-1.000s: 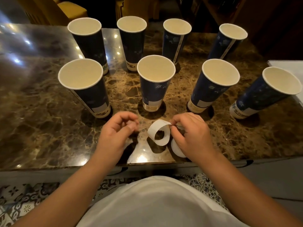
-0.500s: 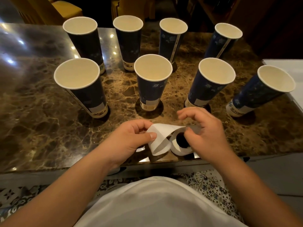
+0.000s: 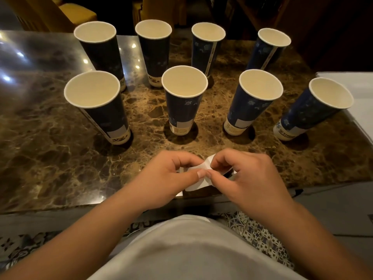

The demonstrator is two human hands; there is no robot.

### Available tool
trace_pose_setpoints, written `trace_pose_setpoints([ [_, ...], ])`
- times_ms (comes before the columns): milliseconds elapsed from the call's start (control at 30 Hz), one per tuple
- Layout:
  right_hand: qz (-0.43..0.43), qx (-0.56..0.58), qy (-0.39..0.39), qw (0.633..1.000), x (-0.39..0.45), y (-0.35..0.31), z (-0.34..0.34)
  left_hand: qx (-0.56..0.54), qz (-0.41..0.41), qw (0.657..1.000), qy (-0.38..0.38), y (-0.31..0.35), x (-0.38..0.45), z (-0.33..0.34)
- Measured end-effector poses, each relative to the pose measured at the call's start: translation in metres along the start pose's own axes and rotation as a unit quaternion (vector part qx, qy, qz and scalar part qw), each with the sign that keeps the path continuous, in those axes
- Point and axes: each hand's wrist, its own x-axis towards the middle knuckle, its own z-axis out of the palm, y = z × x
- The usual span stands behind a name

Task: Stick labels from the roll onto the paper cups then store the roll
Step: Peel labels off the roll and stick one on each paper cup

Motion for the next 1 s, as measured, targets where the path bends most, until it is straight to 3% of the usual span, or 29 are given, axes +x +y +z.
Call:
trace_pose_setpoints([
  [267, 0.036, -0.121, 0.019, 0.992, -0.006, -0.01, -0.001, 0.069, 0.013, 0.997, 0.03, -0.001, 0.002, 0.013],
  [433, 0.073, -0.129, 0.028, 0.988, -0.008, -0.009, -0.001, 0.073, 0.008, 0.997, 0.039, -0.001, 0.004, 0.019],
  [600, 0.098, -0.108, 0.01, 0.989, -0.01, -0.006, -0.006, 0.022, -0.022, 0.999, 0.026, 0.001, 0.004, 0.026],
  [800, 0.115, -0.079, -0.026, 0.99, -0.011, -0.01, -0.011, -0.143, -0.132, 0.981, 0.0, -0.004, 0.007, 0.031],
  [1000, 0.139, -0.149, -0.072, 0.976, -0.014, -0.016, -0.018, -0.134, -0.134, 0.982, -0.016, -0.004, 0.007, 0.036],
])
